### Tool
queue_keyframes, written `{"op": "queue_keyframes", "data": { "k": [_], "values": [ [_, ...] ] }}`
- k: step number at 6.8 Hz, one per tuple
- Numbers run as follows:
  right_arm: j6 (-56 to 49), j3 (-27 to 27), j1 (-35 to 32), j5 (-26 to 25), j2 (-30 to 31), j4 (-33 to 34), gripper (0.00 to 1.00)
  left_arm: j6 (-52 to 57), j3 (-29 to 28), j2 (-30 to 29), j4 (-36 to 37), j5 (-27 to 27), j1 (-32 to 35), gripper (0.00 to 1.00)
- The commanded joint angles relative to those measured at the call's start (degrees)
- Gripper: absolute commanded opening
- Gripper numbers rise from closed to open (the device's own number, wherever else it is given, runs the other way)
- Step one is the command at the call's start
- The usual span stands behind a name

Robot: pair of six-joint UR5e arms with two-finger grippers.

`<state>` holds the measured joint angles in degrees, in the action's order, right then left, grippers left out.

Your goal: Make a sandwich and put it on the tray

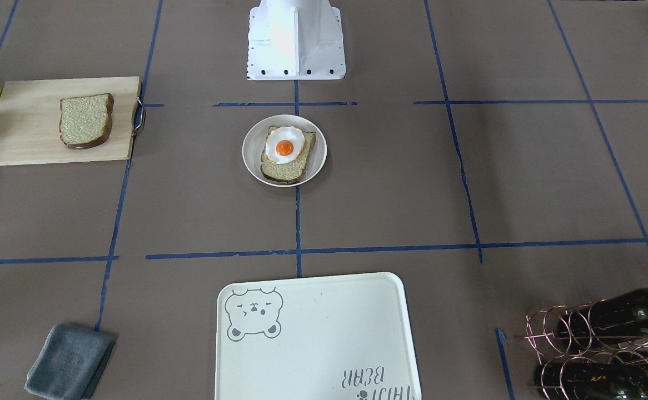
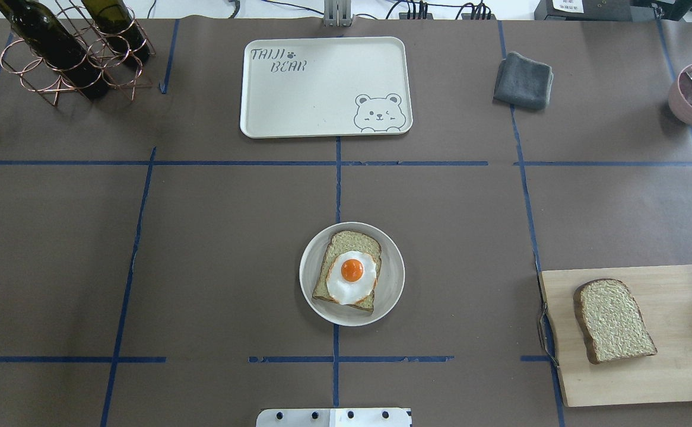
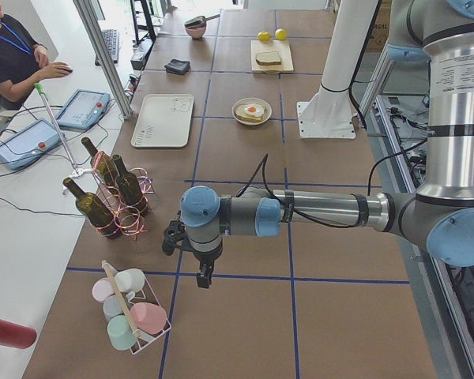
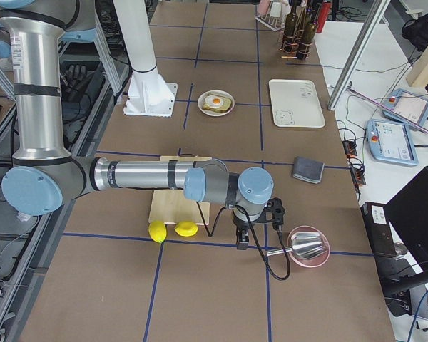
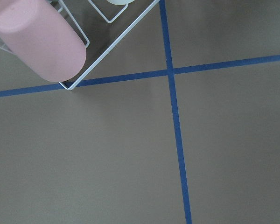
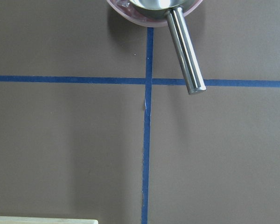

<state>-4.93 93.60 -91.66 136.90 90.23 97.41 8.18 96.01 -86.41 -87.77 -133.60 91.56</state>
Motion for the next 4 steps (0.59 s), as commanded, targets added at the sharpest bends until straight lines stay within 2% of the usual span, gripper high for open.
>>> {"op": "queue_keyframes", "data": {
  "k": [1, 2, 4],
  "values": [
    [0.01, 0.18, -0.01, 0.03, -0.49, -0.03, 1.0, 0.08, -0.03, -0.16, -0.3, -0.08, 0.03, 1.0],
    [0.18, 0.96, -0.01, 0.12, -0.75, -0.03, 1.0, 0.08, 0.06, -1.11, -1.0, -0.17, -0.15, 1.0],
    [0.1, 7.18, 0.43, -0.75, -2.32, 0.15, 1.0, -0.88, -0.73, -4.62, -10.88, 0.53, -2.85, 1.0]
  ]
}}
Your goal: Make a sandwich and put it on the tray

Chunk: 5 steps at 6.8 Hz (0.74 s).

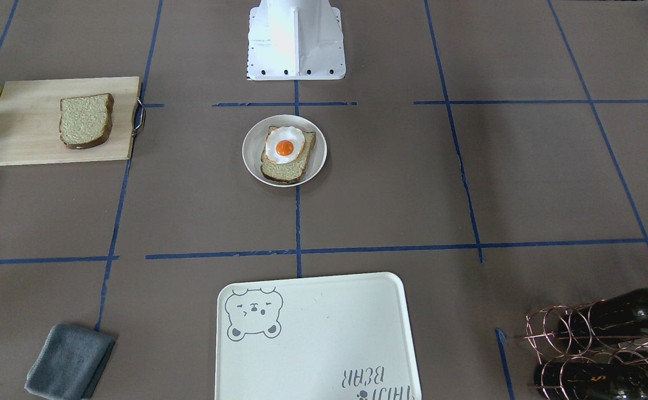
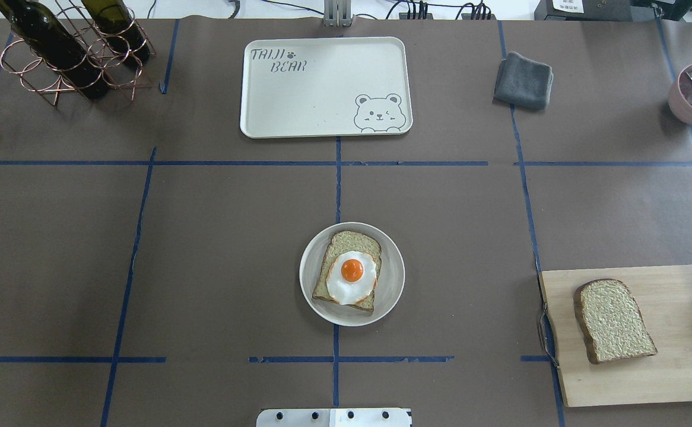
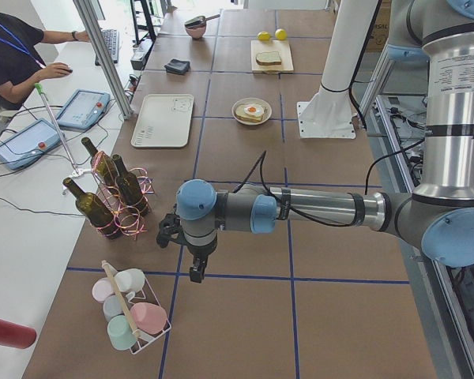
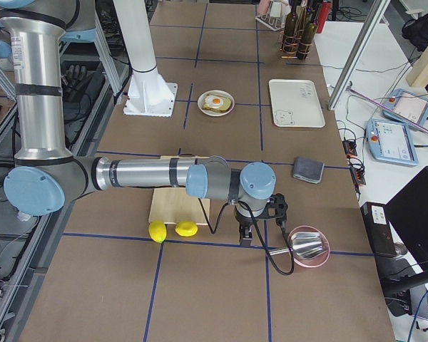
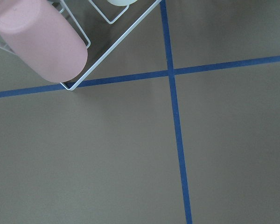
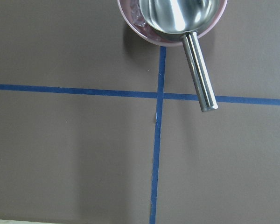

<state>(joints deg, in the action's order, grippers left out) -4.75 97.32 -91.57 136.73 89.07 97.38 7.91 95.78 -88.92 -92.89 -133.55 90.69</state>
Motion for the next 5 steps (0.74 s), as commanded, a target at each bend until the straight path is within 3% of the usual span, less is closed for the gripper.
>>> {"op": "queue_keyframes", "data": {
  "k": [1, 2, 3, 5],
  "values": [
    [0.35, 3.49, 0.86, 1.59, 0.04, 0.09, 1.0, -0.62, -0.77, -3.26, -9.37, 0.57, -6.01, 1.0],
    [3.4, 3.58, 4.52, 5.18, -0.21, -0.09, 1.0, -4.97, -0.17, -5.45, -9.76, 1.18, -10.14, 1.0],
    [10.21, 5.32, 8.82, 5.13, -0.21, -4.0, 1.0, -10.15, 1.06, -7.21, -10.11, 2.67, -12.53, 1.0],
    [37.81, 5.77, 17.51, 4.61, 2.66, -25.01, 1.0, -11.42, 1.33, -7.32, -17.38, 2.07, -14.31, 1.0]
  ]
}}
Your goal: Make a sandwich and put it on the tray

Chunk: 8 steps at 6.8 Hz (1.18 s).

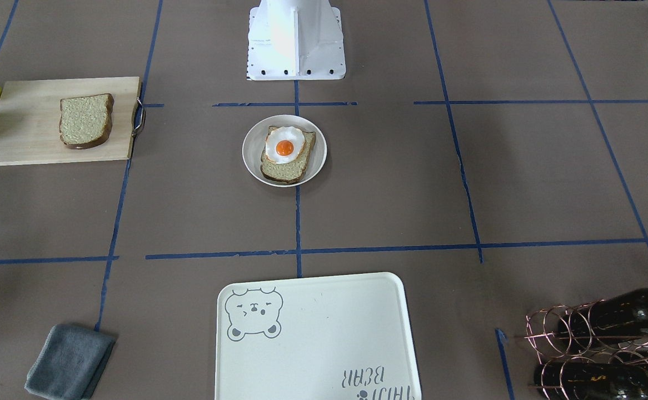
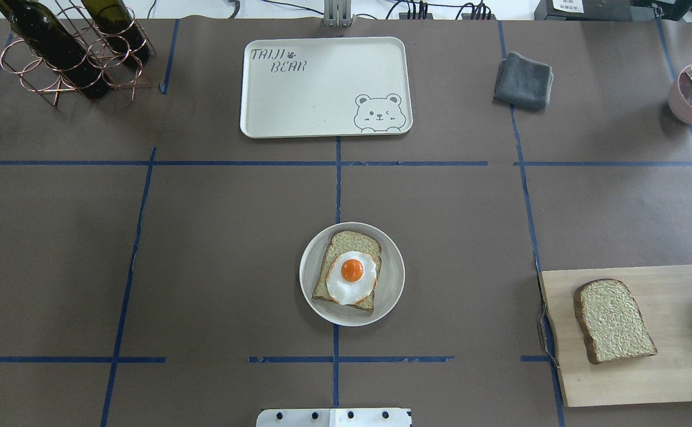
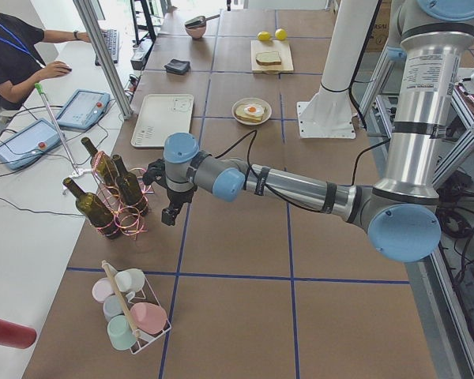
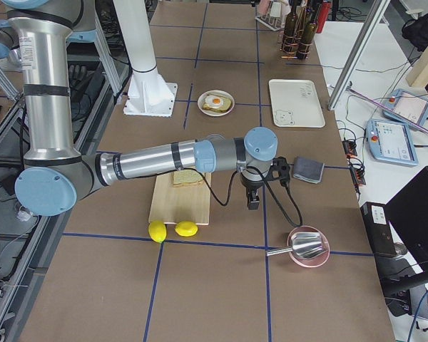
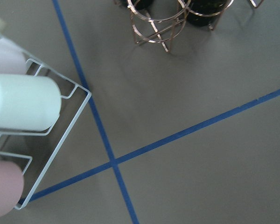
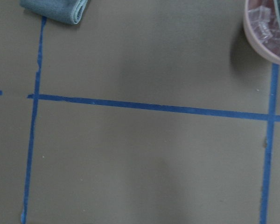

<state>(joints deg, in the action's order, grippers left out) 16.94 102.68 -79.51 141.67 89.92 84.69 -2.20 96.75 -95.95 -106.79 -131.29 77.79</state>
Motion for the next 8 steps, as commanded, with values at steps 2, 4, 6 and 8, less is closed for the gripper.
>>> {"op": "queue_keyframes", "data": {
  "k": [2, 4, 6, 8],
  "values": [
    [38.17, 0.59, 14.08, -5.16, 8.83, -36.53, 1.0, -16.19, 4.04, -0.55, -4.22, -0.29, -8.58, 1.0],
    [38.78, 5.74, 20.33, -6.4, 14.89, -37.06, 1.0, -35.24, 7.38, -3.35, -4.22, -0.02, -18.32, 1.0],
    [41.83, 10.07, 29.98, -12.36, 19.49, -37.32, 1.0, -47.32, 9.07, -6.17, -7.27, 0.5, -25.64, 1.0],
    [42.29, 8.69, 34.06, -16.25, 24.04, -44.99, 1.0, -52.2, 8.72, -6.79, -10.98, 0.59, -27.43, 1.0]
  ]
}}
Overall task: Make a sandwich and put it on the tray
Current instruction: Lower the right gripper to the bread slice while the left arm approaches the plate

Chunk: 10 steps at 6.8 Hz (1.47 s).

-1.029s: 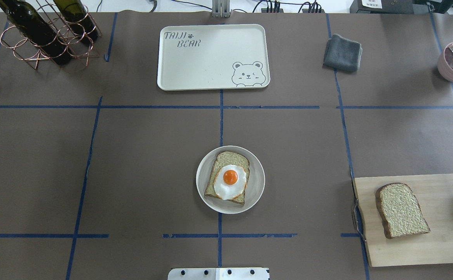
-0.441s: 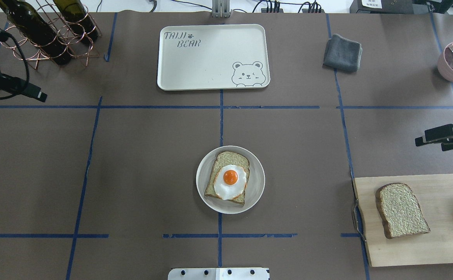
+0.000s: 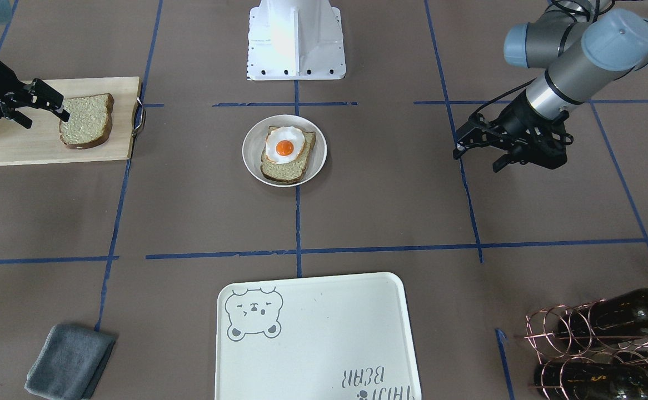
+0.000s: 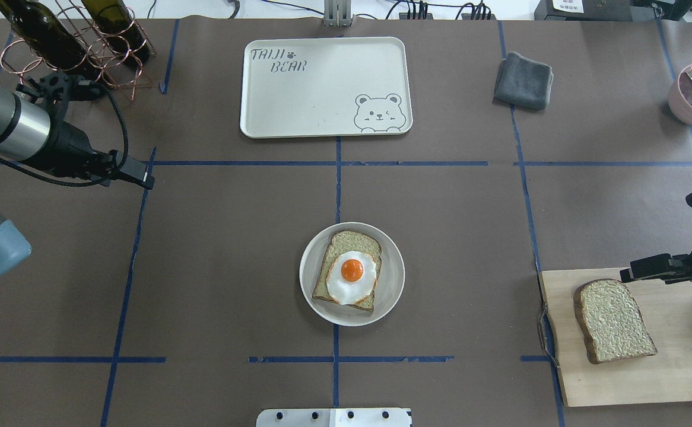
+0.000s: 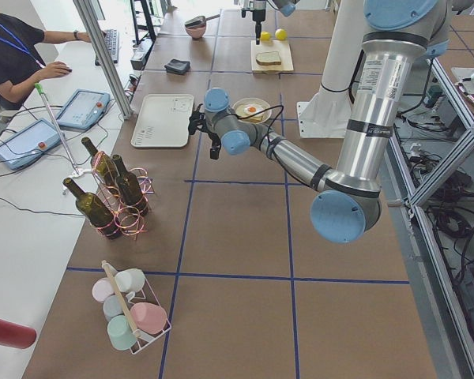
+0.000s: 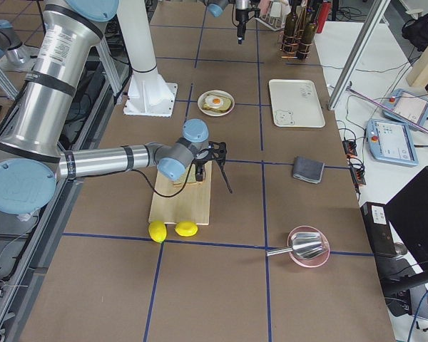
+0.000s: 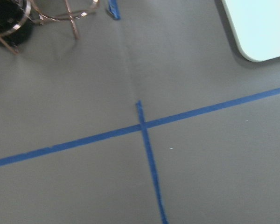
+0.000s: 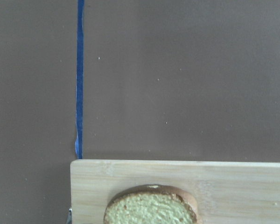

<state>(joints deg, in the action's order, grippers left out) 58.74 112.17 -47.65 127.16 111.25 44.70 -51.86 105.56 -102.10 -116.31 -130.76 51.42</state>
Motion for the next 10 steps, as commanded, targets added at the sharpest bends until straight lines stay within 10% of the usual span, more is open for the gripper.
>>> {"op": "queue_keyframes", "data": {
  "k": [1, 6, 10],
  "values": [
    [2.59, -1.25, 3.69, -2.17, 2.83, -6.28, 1.0, -2.63, -0.09, -0.81, -1.55, 0.06, -1.32, 1.0],
    [5.77, -5.91, 8.54, -6.22, 2.03, -11.3, 0.99, -2.54, -0.53, -0.9, -1.64, 0.06, -1.58, 1.0],
    [5.68, -6.35, 8.89, -5.87, 2.56, -11.21, 0.73, -2.45, -0.44, -0.82, -1.64, 0.06, -1.49, 1.0]
  ]
}}
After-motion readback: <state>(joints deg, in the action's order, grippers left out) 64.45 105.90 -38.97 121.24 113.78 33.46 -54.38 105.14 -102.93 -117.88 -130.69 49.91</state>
